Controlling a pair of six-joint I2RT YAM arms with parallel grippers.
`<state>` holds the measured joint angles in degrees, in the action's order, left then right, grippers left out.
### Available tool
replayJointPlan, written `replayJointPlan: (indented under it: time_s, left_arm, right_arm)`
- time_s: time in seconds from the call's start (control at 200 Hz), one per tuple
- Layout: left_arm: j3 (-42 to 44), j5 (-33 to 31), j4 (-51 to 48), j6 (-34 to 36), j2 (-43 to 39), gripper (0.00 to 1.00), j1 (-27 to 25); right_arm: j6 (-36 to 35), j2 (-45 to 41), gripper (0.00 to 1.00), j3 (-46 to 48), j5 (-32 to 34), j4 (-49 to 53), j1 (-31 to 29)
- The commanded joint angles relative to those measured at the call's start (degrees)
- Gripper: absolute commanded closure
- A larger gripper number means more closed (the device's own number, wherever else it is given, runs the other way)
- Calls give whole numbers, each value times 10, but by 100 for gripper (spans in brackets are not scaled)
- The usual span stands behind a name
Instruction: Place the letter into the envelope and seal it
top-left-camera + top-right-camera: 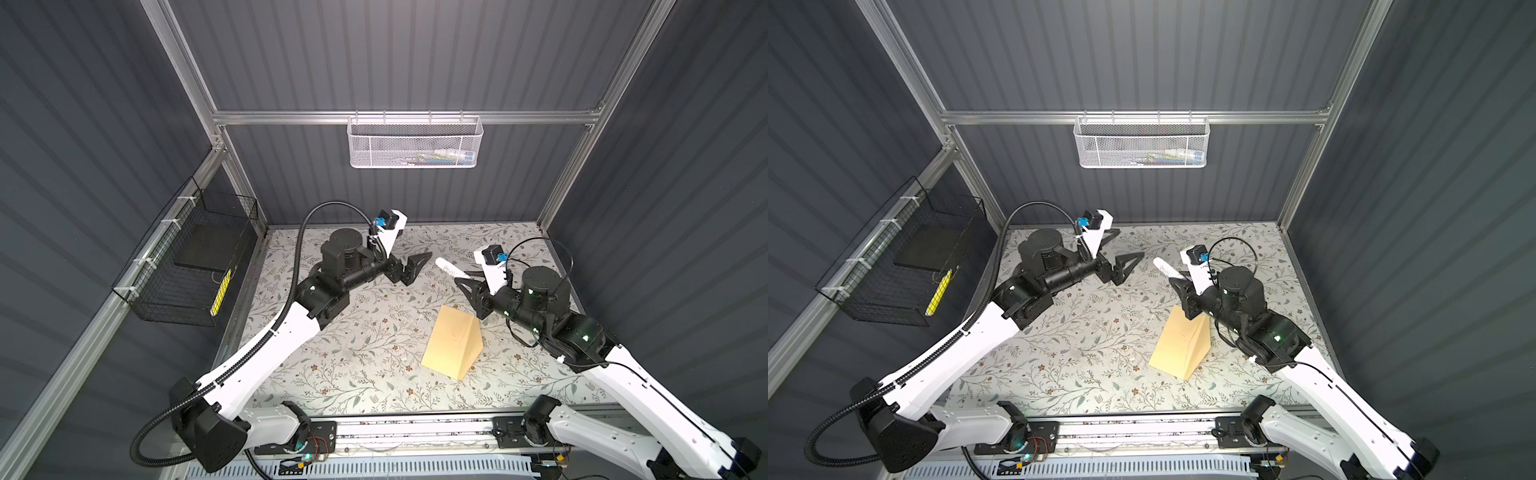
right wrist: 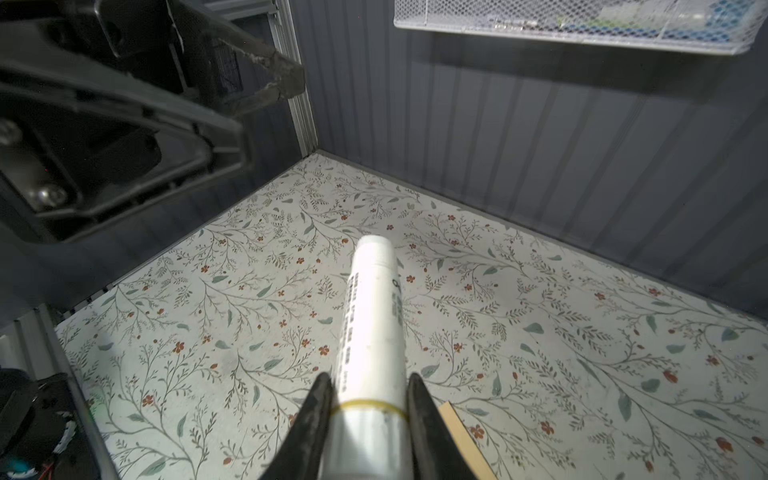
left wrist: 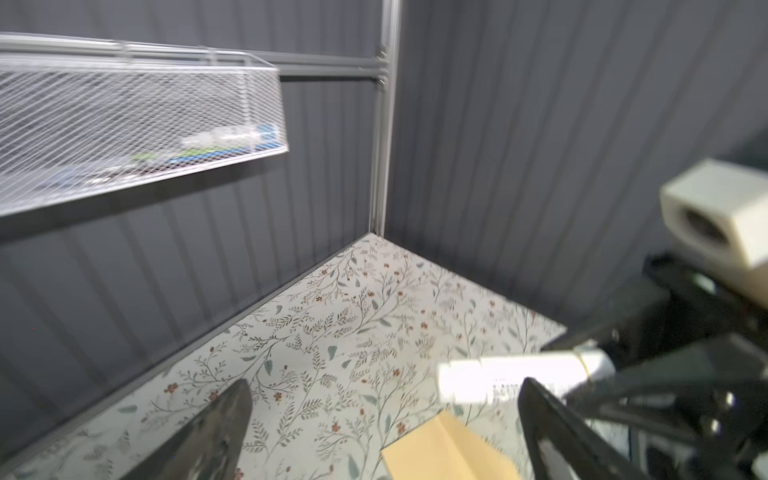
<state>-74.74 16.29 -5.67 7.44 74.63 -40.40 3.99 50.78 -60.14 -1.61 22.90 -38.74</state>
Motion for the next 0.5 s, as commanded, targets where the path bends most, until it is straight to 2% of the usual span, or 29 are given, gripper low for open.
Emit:
replayJointPlan:
  time_s: [0.0,0.06,0.2,0.275,0.49]
  left_arm:
    - [-26,79,-182,294,21,1,-11]
    - [-36,72,-218,364,27,0,-28]
    - [-47,30,-235,455,49,0,-87]
    - [-47,30,-223,467,62,0,-99]
    - [-48,-39,-179,482,99,3,-128]
  right_arm:
    - [23,-13,91,-8,-33,81,5]
    - [27,-18,91,-4,-41,89,6]
    - [39,-19,90,7,-67,92,8]
    - [45,-15,90,13,-77,86,7]
    - [58,1,89,15,-99,85,8]
